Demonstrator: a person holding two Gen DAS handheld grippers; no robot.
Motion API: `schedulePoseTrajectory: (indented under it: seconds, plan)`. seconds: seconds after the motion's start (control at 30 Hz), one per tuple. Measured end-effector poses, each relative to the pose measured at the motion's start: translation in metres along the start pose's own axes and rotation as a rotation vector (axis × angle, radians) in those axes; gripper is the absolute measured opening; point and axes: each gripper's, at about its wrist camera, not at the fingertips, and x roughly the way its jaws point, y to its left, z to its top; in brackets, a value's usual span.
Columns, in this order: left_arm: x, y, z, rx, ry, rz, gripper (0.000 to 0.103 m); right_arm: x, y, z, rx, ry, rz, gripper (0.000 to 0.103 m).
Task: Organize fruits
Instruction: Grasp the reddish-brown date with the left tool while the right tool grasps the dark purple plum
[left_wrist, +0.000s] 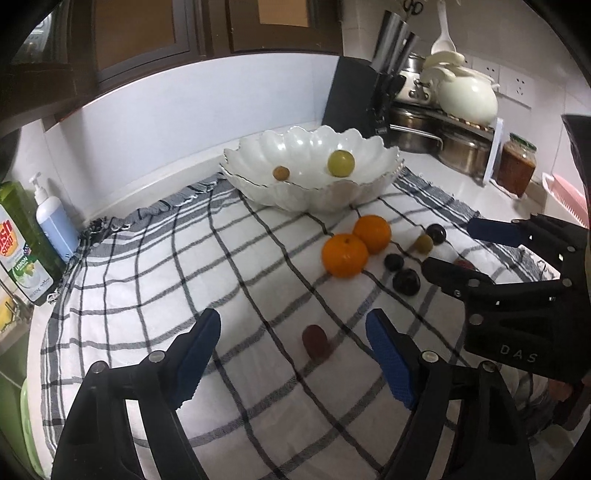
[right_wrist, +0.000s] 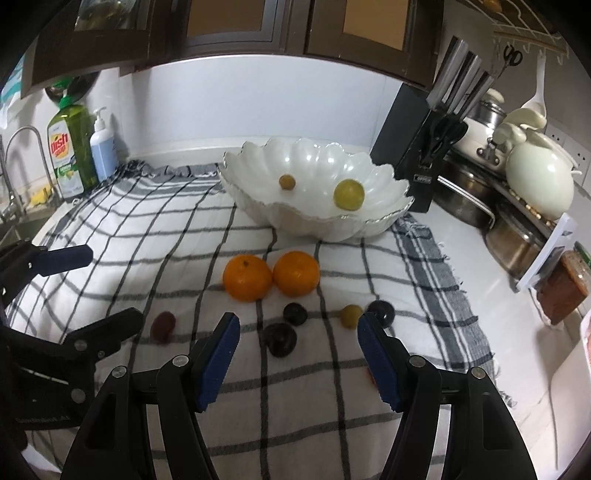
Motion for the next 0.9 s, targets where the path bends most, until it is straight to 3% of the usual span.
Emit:
schedulePoseTrajectory:
  seconds: [0.27, 0.57, 0.9]
  plan:
    - [0.022, -0.01, -0.01, -0.01, 0.041, -0.013, 0.062, 0.017, -0.002, -0.009, 0.003, 0.019, 0.017, 0.066]
    - [0.04, -0.015, -0.016, -0.021, 0.08, -0.006, 0.042, 0.035, 0.003, -0.012, -0.01, 0.044, 0.062, 0.052]
    - [0.053, -0.012, -0.018, -0.061, 0.119, -0.024, 0.031, 0.052, 0.004, -0.013, -0.004, 0.076, 0.089, 0.042]
